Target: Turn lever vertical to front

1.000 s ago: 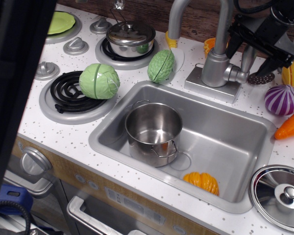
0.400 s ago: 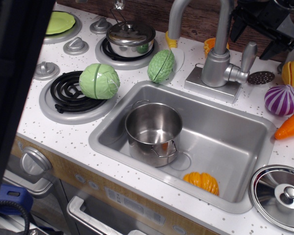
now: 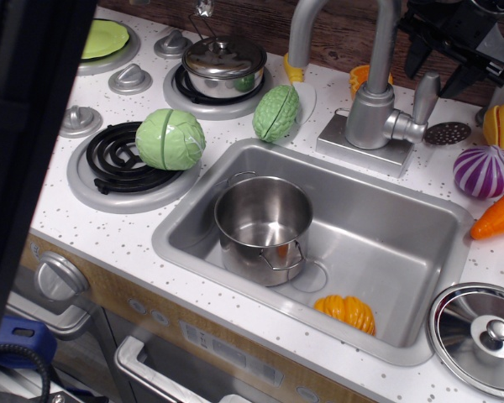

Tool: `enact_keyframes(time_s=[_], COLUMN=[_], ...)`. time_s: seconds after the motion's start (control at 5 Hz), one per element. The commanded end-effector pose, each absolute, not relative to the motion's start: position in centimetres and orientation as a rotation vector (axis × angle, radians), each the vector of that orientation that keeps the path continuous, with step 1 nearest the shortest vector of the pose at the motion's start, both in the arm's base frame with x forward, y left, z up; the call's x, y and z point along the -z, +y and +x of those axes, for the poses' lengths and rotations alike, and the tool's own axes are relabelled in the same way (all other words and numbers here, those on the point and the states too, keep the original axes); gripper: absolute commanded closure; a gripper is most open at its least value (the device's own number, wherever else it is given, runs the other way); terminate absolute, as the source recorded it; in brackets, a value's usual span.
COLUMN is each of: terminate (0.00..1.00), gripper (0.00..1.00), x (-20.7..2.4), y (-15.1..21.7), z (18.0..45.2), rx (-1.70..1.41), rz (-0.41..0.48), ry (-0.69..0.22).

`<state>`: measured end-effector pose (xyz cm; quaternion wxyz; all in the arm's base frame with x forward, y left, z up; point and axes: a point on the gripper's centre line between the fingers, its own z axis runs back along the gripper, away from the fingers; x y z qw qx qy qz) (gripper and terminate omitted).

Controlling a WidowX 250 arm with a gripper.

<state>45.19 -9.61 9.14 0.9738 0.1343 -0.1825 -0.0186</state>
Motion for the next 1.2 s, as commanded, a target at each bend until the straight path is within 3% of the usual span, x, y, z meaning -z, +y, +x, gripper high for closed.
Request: enact_keyframes(time_s=[0.0, 0.6, 1.0], terminate=[0.0, 0.0, 0.0], gripper=[1.0, 1.0, 1.0], x=[-11.0, -9.4, -7.8], y=[-10.3, -11.0, -11.0], z=[44.0, 41.7, 41.0], rx=[-0.045, -0.146, -0.175], rz=[0.237, 0.132, 0.057], ry=[-0.397, -0.207, -0.187])
